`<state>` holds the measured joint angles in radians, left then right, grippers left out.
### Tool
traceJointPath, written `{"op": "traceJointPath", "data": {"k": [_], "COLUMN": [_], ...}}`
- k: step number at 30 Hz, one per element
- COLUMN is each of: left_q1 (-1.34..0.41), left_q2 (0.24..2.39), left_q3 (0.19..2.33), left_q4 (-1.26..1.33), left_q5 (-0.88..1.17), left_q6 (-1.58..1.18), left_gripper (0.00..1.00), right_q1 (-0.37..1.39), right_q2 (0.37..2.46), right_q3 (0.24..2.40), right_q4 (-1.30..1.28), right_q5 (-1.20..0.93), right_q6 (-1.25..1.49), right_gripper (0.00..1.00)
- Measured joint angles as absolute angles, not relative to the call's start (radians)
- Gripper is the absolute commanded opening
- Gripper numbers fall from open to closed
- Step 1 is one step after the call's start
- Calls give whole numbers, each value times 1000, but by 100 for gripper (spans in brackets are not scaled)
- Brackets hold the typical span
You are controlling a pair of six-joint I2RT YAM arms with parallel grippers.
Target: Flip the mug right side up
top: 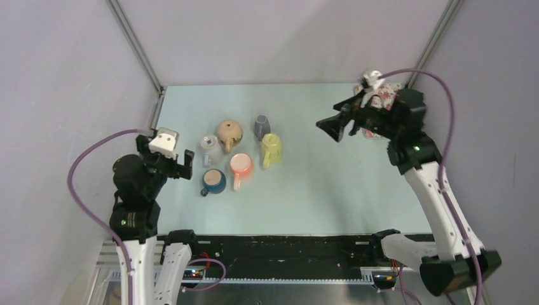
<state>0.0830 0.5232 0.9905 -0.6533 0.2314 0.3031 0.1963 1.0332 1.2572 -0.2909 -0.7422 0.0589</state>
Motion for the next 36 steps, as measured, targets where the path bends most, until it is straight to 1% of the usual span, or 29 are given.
{"op": "traceJointPath", "data": {"k": [7, 8, 13, 17, 26, 32, 36], "left_q1": [82, 82, 82, 80, 73, 70, 44], "left_q2": [636, 651, 687, 687, 688, 686, 692], "left_q3": [869, 856, 812, 796, 776, 765, 765], "left_q4": [-645, -639, -610, -600, -567, -555, -539], "left_q5": [327, 334, 342, 345, 333, 316, 314], "left_q6": [322, 322, 314, 313, 314, 313, 310], "left_gripper": [98, 98, 98, 98, 98, 98, 98], "right_q1": [403, 421, 468, 499, 620, 654, 651], "right_q2": [1274, 1304, 1444, 1546, 1667, 1737, 1764], "right_q3": [1257, 1257, 1258, 1278, 1292, 1375, 1423], "right_q4": [-347, -346, -319, -297, -286, -310, -308], "right_q5": [-590, -580, -498, -387, -197, -152, -132], "right_q6": [-67, -78, -93, -26, 123, 185, 189], "right_gripper": [100, 100, 92, 90, 91, 91, 94]}}
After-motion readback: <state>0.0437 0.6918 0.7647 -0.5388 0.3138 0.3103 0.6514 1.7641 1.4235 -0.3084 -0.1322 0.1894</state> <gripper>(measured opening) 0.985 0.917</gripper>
